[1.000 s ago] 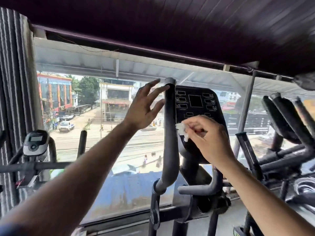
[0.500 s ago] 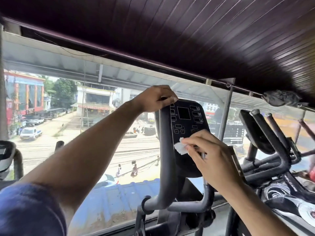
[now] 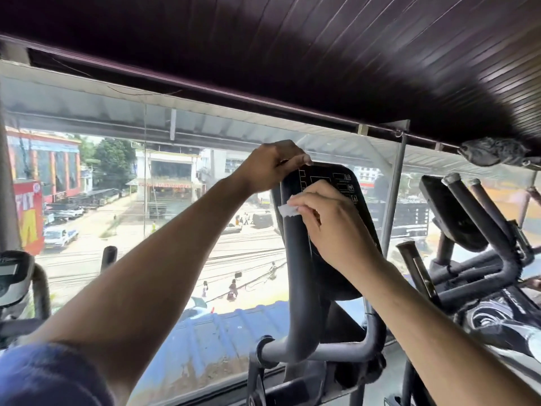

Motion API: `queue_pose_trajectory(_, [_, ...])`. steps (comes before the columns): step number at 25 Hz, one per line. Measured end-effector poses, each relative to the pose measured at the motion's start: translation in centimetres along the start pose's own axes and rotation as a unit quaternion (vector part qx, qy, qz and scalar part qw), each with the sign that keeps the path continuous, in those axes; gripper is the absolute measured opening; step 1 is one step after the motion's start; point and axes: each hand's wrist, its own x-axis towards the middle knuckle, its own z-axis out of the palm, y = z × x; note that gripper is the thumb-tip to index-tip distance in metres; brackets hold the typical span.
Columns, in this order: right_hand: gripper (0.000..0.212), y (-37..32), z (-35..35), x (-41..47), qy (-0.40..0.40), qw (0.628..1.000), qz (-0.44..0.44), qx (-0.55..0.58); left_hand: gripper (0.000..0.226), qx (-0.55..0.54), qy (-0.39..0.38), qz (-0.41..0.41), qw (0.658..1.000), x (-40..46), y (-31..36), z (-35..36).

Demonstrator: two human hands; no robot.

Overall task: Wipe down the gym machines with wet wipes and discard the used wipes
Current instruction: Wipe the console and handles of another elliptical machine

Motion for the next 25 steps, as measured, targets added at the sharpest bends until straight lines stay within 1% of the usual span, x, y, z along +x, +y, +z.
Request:
queue_pose_trajectory(2, [0.018,-1.1,-0.8,-2.5,0.003,1.0,-0.005,0.005,0.033,-0.019,0.005,-0.003,1.0,-0.1,0.0,0.2])
queue_pose_trajectory(5, [0.017,-1.7,-1.9,-4.4,-0.029,1.0,-0.004,-0.001,0.032,-0.033,0.017,-0.02,0.999,-0.2,-0.1,0.7])
queue_pose_trajectory(10, [0.015,-0.7,-1.4,1.0,-0.038,0.995,-0.037,-0.089,0.036,-0.051,0.014,-0.022,0.998,-0.8,0.3,1.1])
queue_pose_trajectory(13, [0.015,-0.8,-0.9,3.3,-0.052,0.994,-0.018,-0.096,0.04,-0.054,0.011,-0.024,0.998,-0.7,0.1,1.0])
queue_pose_trajectory(15, [0.015,-1.4,-1.2,2.5,-0.085,0.992,-0.016,-0.093,0.038,-0.056,0.011,-0.026,0.998,-0.8,0.2,1.1])
queue_pose_trajectory(19, [0.014,-3.4,-2.9,-1.8,-0.187,0.978,-0.016,-0.088,0.036,-0.05,0.008,-0.041,0.998,-0.9,0.6,1.3])
queue_pose_trajectory(22, [0.014,-4.1,-4.2,-1.3,-0.246,0.967,0.009,-0.071,0.036,-0.045,0.011,-0.046,0.998,-1.1,0.7,1.3])
queue_pose_trajectory(23, [0.013,-4.2,-4.4,-0.4,-0.243,0.967,0.006,-0.073,0.036,-0.044,0.012,-0.046,0.998,-1.1,0.8,1.3])
queue_pose_trajectory(25, [0.014,-3.9,-4.1,2.0,-0.207,0.971,-0.021,-0.115,0.035,-0.045,0.015,-0.044,0.998,-1.0,0.7,1.4])
